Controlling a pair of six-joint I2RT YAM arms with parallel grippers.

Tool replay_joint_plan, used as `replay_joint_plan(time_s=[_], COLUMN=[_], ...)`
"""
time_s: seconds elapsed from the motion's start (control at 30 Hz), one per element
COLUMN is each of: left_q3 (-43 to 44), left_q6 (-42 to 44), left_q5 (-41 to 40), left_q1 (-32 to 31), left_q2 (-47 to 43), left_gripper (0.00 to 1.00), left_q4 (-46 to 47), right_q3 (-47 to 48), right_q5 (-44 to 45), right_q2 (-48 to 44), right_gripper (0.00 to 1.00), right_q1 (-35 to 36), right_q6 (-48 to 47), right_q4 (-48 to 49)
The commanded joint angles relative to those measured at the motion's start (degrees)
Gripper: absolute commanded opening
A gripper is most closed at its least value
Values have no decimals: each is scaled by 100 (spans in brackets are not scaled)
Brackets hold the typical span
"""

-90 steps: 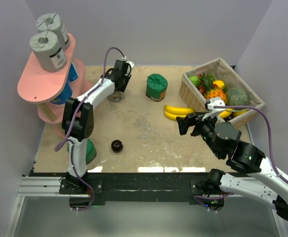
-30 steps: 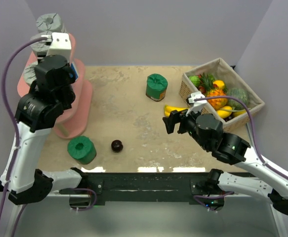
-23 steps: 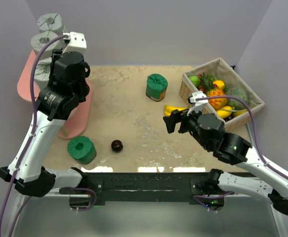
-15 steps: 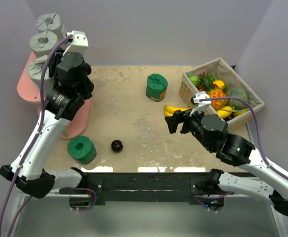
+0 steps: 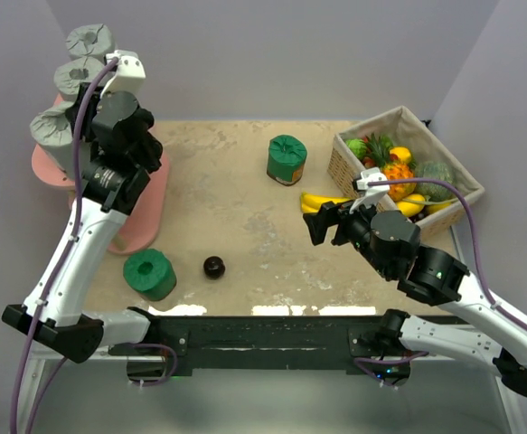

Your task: Place and organize the paper towels onto the shelf

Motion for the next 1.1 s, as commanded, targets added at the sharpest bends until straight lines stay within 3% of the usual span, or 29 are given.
replay_joint_plan(time_s=[0.0, 0.1, 0.27, 0.4, 0.5, 0.7, 1.07], left_q3=[44, 254, 641, 1062, 1440, 1652, 2074], left_q6=[309, 301, 81, -331, -999, -1983, -2942], left_q5=[-22, -75, -101, 12, 407, 1190, 2359], left_q1=[116, 107, -77, -332, -385, -394, -385], left_q2=[0, 114, 255, 299, 352, 159, -351], left_gripper=[53, 62, 67, 68, 67, 64, 61], left_q4=[511, 476, 116, -296, -1269, -2360, -3382], right_q3=[175, 166, 149, 175, 184, 175, 192], right_q5=[142, 124, 124, 98, 80, 19, -78], right_q2=[-28, -10, 7, 33, 51, 121, 262], right_gripper=[88, 88, 88, 88, 88, 88, 88], right_q1=[-13, -4, -4, -13, -13, -13, -13], right_q6=[27, 18, 10, 27, 36, 62, 80], right_q4=[104, 121, 148, 130, 121, 148, 183])
